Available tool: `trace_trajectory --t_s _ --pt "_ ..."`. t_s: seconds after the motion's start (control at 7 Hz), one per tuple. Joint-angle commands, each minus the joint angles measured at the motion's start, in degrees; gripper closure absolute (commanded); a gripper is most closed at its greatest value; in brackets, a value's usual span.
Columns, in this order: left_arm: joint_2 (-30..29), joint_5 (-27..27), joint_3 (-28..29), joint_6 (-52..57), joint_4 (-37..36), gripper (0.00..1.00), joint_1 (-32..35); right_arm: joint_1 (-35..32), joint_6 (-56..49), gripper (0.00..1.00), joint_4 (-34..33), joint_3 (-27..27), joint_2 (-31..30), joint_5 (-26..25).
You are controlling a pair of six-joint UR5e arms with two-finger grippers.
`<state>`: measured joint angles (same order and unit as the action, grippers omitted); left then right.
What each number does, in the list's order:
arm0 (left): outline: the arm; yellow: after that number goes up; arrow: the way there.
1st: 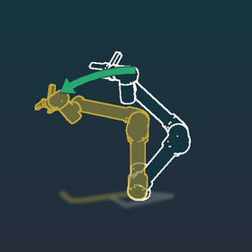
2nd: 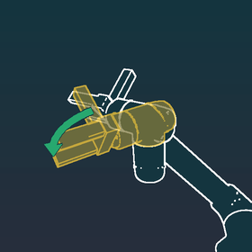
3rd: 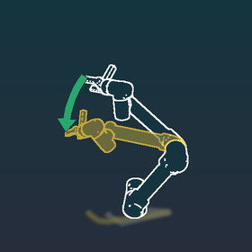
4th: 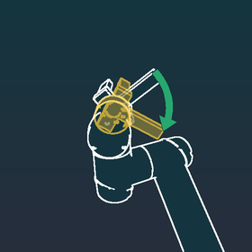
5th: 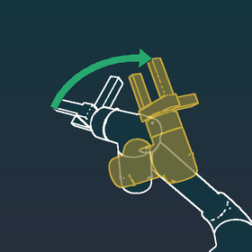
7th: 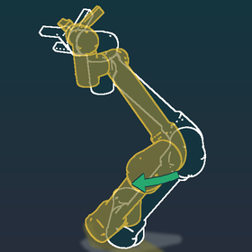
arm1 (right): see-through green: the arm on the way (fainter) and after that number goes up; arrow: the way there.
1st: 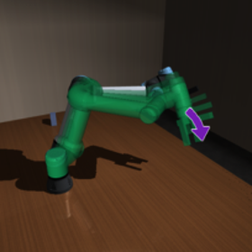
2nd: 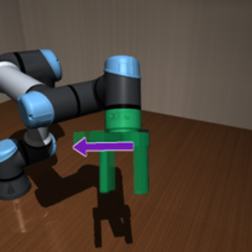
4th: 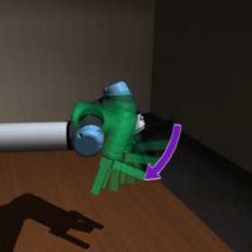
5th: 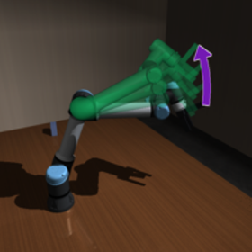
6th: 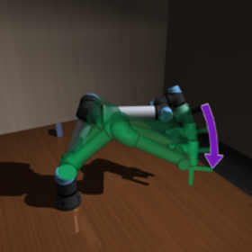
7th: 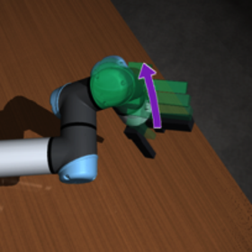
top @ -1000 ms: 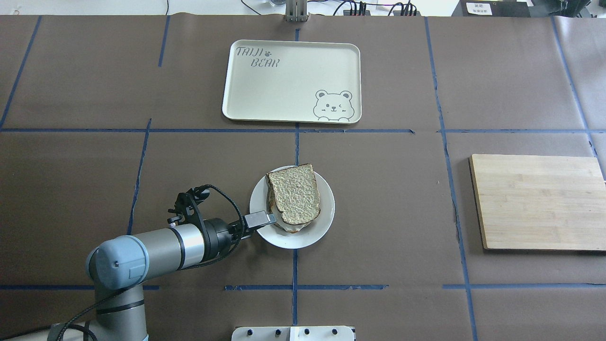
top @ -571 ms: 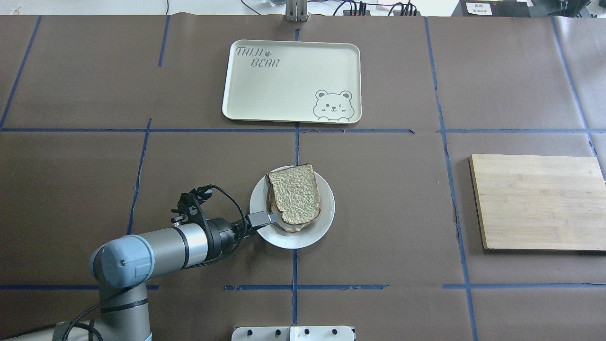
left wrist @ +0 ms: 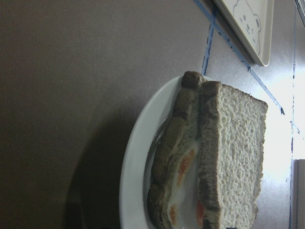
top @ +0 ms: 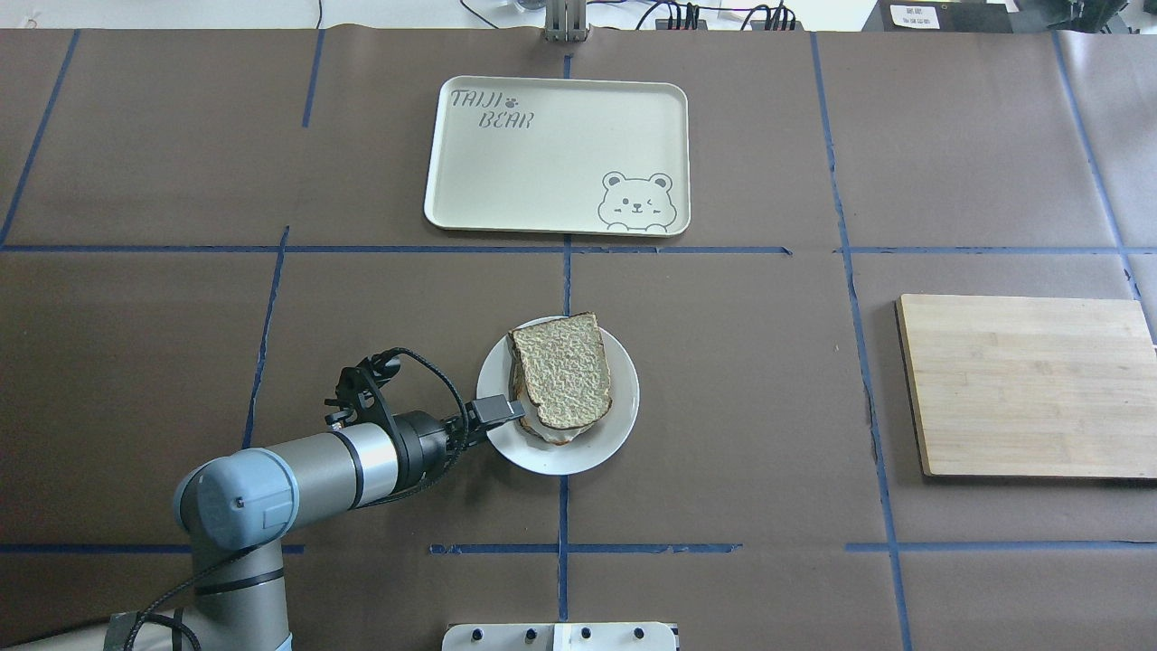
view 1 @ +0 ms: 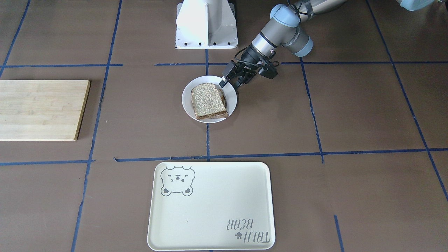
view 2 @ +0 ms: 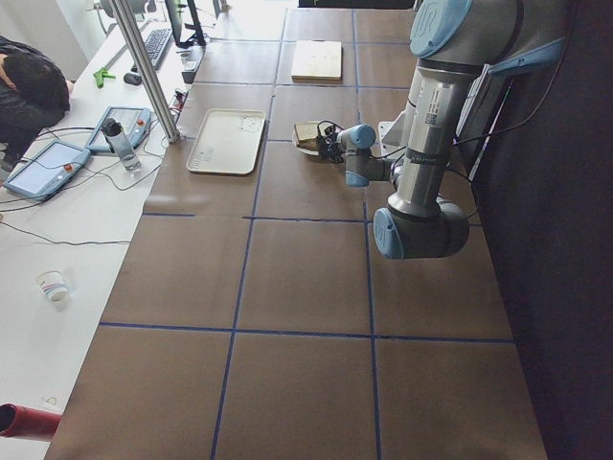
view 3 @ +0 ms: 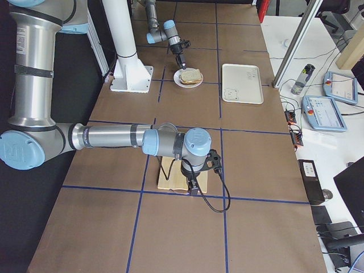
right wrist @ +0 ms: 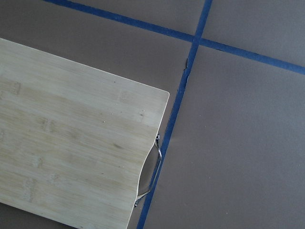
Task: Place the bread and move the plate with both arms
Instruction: 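Grasp the rim of the white plate with the left gripper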
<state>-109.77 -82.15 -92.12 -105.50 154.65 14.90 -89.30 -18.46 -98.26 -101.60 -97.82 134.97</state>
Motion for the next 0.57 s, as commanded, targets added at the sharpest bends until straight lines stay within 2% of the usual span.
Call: trace_trajectory --t_s 0.0,0.14,0.29,0.43 --pt "-0.2 0.8 1.1 -0.7 0.2 0.3 -0.1 0.0 0.0 0.0 0.0 0.0 -0.1 -0.1" --pt "-0.9 0.9 1.8 -1.6 0.8 0.3 0.0 0.0 0.0 0.0 0.0 0.0 0.0 0.0" --pt "-1.1 0.9 1.9 -1.8 1.1 0.38 0.0 0.0 0.0 0.0 0.0 0.0 0.0 -0.1" --pt "-1.3 0.8 1.9 -2.3 1.1 0.62 0.0 0.0 -0.1 0.0 0.0 0.0 0.0 -0.1"
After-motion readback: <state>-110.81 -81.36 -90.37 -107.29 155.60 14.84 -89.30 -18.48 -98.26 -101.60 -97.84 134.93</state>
